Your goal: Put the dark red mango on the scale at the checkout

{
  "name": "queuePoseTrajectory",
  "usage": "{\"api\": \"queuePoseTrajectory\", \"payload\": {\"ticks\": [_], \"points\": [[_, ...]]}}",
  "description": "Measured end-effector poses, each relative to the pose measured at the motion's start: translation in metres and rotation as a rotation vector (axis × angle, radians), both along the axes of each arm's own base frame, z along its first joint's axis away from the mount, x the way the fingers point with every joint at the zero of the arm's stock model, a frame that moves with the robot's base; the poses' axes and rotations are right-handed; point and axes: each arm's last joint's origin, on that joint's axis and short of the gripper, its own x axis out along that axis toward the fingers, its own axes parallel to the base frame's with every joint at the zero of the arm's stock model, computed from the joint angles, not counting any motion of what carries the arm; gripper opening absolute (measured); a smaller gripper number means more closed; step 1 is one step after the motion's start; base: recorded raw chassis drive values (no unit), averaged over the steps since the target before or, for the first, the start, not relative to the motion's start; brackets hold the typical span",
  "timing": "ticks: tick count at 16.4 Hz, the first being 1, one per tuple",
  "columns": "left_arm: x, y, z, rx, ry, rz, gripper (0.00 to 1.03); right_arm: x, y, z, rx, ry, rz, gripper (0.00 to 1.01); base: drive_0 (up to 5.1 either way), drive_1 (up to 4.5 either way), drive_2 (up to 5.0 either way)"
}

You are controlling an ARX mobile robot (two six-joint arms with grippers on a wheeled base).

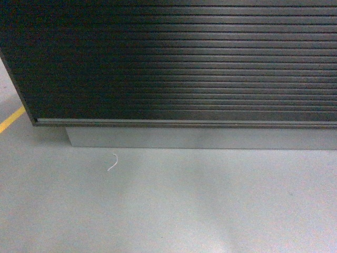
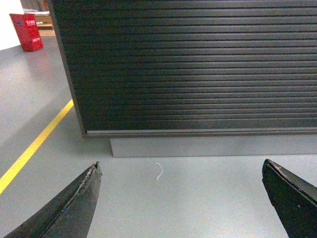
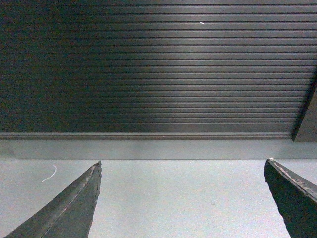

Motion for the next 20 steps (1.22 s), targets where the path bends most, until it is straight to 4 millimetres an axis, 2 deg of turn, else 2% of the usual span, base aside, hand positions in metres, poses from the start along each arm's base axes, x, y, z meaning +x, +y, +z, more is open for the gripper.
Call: {"api": "queuePoseTrajectory", "payload": {"ticks": [20], "points": [[0.0, 0.0, 0.0, 0.0, 0.0, 0.0, 0.98, 0.0, 0.0, 0.0, 0.0, 0.0, 0.0, 0.98, 0.1, 2.3, -2.1]]}}
